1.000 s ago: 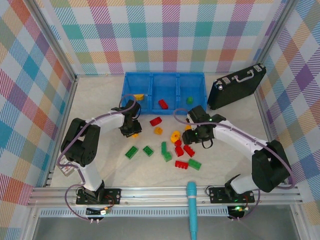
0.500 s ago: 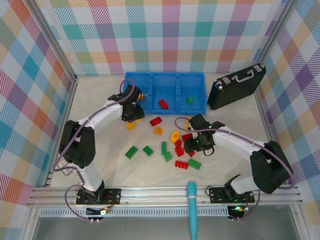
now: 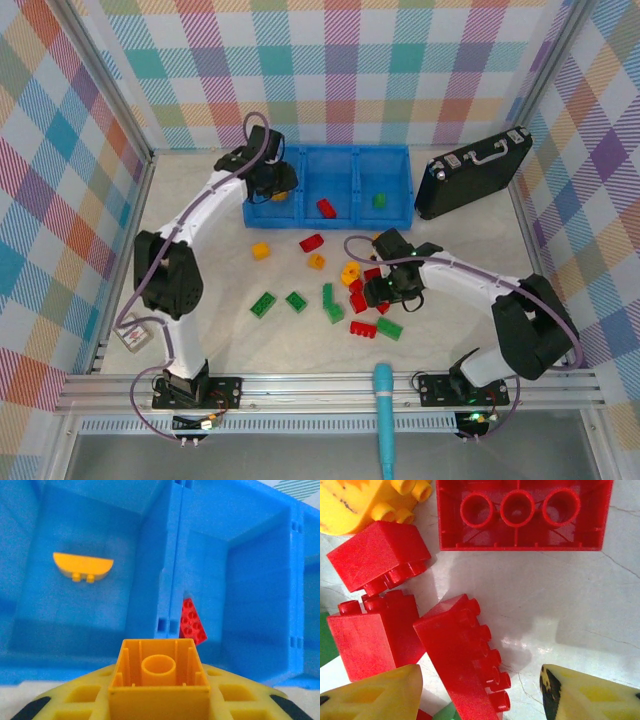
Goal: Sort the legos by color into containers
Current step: Place the lego in the container.
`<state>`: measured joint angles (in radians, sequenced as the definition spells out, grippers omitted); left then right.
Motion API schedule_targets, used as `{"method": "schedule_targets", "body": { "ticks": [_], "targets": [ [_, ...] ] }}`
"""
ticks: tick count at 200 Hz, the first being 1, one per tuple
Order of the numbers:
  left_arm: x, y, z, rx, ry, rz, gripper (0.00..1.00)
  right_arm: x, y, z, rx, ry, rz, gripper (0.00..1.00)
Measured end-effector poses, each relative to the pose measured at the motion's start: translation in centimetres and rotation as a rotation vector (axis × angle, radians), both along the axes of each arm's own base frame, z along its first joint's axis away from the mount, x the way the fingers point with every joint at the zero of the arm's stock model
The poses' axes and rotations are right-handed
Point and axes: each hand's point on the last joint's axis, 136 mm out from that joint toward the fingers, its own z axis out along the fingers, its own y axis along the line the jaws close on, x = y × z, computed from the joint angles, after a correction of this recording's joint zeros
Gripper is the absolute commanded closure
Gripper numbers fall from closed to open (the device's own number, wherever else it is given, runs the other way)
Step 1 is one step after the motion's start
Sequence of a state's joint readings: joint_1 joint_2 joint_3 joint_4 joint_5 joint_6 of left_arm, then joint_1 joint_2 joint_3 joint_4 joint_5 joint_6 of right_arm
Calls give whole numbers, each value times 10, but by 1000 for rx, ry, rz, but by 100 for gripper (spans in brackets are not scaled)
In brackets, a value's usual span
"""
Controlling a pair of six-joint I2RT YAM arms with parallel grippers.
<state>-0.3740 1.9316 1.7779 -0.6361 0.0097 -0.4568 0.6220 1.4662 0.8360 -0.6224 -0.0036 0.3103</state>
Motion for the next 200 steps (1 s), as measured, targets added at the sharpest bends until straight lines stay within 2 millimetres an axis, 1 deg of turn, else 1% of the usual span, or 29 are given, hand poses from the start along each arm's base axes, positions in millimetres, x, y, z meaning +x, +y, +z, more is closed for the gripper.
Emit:
{"method": "schedule_targets", "body": {
  "ticks": [18,34,62,99,108,115,133,160,176,200],
  "targets": [
    [19,-1,-14,18,-2,-4,76,2,5,-3,-5,13,5,36],
    [30,1,-28,37,10,-2,76,4,9,-5,-12,28,7,36],
    [46,15,-54,52,38,25,76,7,16,-7,-20,42,11,37],
    [56,27,-79,71,67,50,76,5,20,-9,-19,57,15,37],
    [58,28,-85,73,70,52,75,4,21,-11,-22,63,17,39],
    [59,28,-89,75,75,52,72,3,20,-12,-26,71,18,42],
    [60,27,-97,78,86,51,66,0,20,-15,-36,84,19,47],
    [63,26,-104,83,93,46,57,-1,20,-20,-47,100,16,53],
    [63,26,-105,85,93,45,52,-2,19,-22,-52,110,8,58],
    [64,27,-103,93,85,38,47,-3,18,-25,-60,119,5,64]
  ]
}}
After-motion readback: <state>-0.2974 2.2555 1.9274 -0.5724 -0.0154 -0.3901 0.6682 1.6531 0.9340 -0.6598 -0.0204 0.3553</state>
